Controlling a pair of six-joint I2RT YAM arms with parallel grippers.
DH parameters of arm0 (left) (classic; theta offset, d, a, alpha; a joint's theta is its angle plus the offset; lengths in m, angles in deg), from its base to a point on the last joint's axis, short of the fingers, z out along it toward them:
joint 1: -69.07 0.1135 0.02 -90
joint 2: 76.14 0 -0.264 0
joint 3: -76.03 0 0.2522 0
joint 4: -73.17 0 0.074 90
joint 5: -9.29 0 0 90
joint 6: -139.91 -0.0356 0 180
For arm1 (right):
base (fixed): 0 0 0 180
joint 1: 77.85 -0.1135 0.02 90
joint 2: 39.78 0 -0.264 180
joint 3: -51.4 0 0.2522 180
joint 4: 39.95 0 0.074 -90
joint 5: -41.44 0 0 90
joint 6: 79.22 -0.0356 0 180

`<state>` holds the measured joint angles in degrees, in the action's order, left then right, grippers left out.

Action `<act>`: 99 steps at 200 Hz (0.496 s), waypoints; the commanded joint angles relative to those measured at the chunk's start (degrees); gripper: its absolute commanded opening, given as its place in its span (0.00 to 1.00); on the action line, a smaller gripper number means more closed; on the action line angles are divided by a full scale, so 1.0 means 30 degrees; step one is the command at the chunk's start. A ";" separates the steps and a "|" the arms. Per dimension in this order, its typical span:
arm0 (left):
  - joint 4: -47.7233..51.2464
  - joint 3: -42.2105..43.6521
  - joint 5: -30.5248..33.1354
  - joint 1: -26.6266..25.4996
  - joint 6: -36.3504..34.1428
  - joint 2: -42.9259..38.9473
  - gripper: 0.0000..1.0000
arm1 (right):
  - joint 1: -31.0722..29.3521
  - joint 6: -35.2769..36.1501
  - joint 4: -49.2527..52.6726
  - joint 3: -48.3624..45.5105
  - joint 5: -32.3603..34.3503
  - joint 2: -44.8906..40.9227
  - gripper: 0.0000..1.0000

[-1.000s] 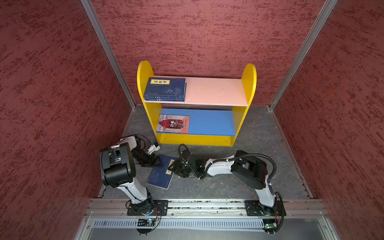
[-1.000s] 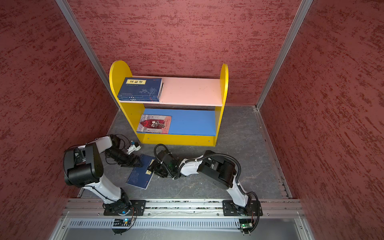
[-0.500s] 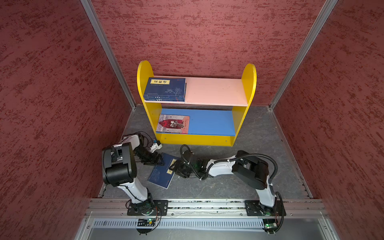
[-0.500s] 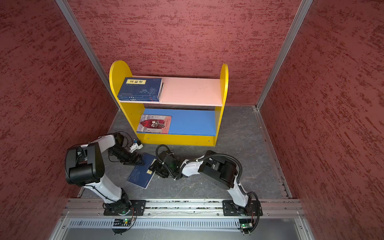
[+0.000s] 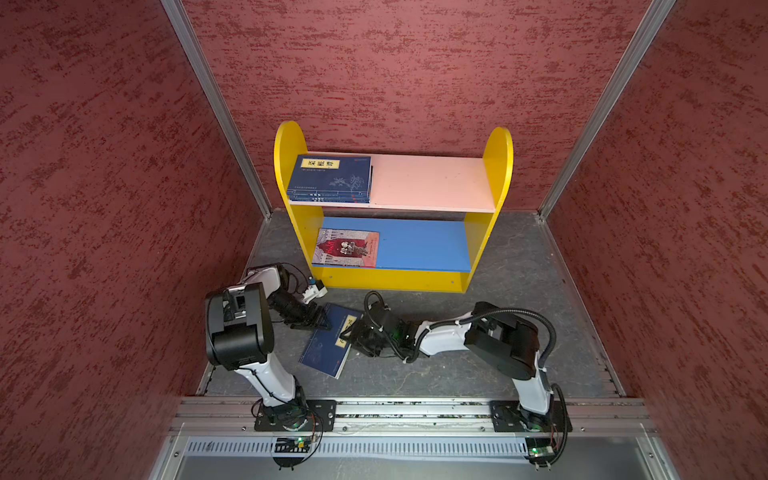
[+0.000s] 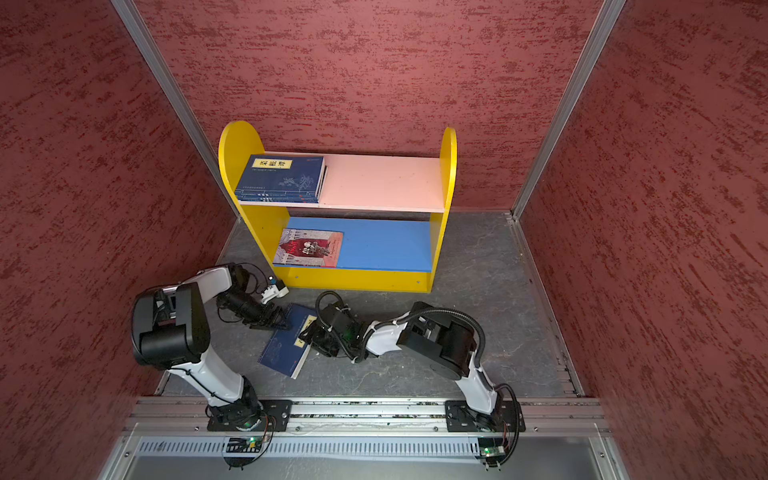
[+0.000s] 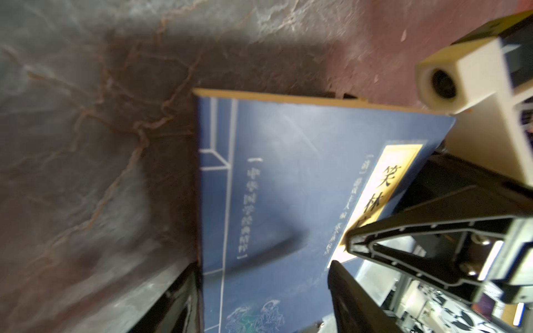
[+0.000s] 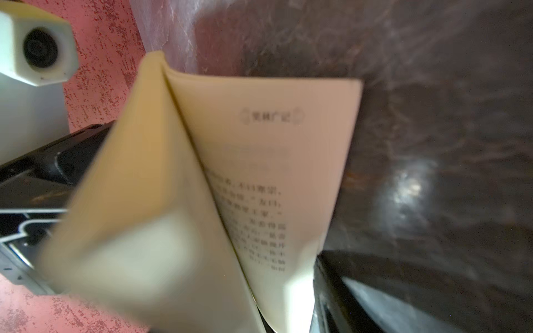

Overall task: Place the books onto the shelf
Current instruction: 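Close the left gripper on the raised edge of the book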

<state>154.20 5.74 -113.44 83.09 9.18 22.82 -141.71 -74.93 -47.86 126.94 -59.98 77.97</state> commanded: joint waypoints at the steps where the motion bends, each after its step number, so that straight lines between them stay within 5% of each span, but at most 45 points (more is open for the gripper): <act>1: 0.2236 -0.0485 -0.2420 -0.0130 -0.0605 0.0440 0.63 | 0.0539 -0.0210 0.1816 -0.0869 0.1616 0.0942 0.56; 75: 0.3652 -0.1128 -0.3179 0.0714 -0.1695 0.0380 0.49 | 0.0989 0.0386 0.2060 -0.0239 0.1260 0.1262 0.54; 99: 0.3728 -0.1044 -0.3115 0.0834 -0.1876 0.0499 0.34 | 0.1041 0.0502 0.2184 -0.0121 0.1257 0.1223 0.54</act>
<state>163.14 3.07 -120.53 85.14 5.44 23.82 -139.41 -74.23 -48.82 127.16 -59.68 78.50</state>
